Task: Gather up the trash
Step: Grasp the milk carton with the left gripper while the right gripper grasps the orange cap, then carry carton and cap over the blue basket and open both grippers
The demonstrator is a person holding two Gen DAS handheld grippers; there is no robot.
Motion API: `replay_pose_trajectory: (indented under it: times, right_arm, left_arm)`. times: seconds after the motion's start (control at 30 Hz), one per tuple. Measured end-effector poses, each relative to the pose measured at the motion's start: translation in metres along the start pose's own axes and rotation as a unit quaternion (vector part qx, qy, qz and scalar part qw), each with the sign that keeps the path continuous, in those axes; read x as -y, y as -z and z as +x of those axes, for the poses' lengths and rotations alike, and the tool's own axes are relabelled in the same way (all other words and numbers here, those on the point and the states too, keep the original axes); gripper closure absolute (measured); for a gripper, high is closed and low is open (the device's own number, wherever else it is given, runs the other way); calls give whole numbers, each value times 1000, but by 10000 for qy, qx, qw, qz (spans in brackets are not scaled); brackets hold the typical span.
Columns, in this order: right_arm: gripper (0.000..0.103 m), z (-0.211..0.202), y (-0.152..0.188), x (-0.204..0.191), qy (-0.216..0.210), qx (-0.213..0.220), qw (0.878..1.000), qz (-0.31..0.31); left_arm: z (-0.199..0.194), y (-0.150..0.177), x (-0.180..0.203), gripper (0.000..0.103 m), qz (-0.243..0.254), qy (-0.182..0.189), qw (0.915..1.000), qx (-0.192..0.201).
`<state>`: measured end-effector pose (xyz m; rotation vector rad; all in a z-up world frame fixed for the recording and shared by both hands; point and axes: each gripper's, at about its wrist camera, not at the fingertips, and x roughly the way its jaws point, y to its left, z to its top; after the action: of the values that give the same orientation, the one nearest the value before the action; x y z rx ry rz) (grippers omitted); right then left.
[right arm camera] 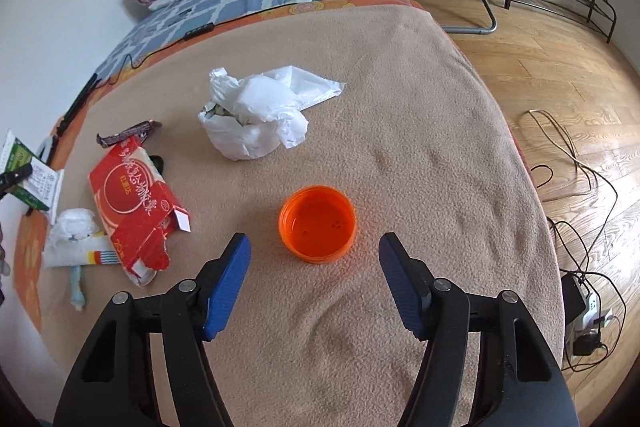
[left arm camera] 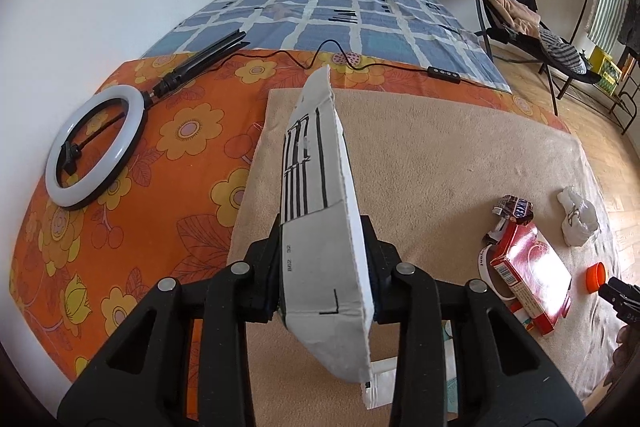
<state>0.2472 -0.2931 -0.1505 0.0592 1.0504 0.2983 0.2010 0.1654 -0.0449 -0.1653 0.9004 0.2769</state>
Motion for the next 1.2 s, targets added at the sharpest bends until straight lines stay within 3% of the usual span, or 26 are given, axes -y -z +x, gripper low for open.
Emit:
replay_pose_trajectory:
  times: [0.07,0.13,0.17,0.5,0.53,0.6,0.7,0.8,0.87,0.93,0.97,1.1,1.2]
  right_arm:
    - [42,5,0,-5,164,-56,9997,-196]
    - [64,11,0,-6,257,-161,9993,-223]
    - [67,13,1,-6,255,-186,9993,-216]
    - [68,4,3,4,-13,-14,10000,69]
    - [75,2,3,5,11,22,10000,79]
    - [100,-3,4,5,-50,49,9999,81]
    - [100,1,6,2,151,12,9998,-112]
    - [98,2,7,7,56,-6,10000,24]
    - [83,-1,4,6,125,108,9998,-63]
    - [42,-2,1,0,386,236,9987,-214]
    - [40,-1,-1,-1,489,288,9980,-272]
    - [40,14,-10,-4,413,171,9987,-237]
    - [62,24,-11,-10,547,53,9979,-345]
  left_arm:
    - [-8,2,-1,70,-13,19,10000,25]
    - [-17,4,0,70,-9,67,10000,41]
    - [-23,5,0,70,8,81,10000,57]
    - [-85,25,10,70,148,352,9988,302]
    - [-90,28,12,70,171,389,9986,317]
    - [-101,35,15,70,229,446,9982,336]
    - [-115,44,18,70,264,499,9978,345]
    - [-126,55,18,70,250,557,9976,342]
    - [-133,63,19,70,264,608,9973,317]
    - [-138,71,22,70,318,628,9971,290]
    - [-140,75,23,70,335,651,9970,270]
    - [-144,87,28,70,368,759,9963,159]
    - [-148,95,33,70,381,886,9953,75]
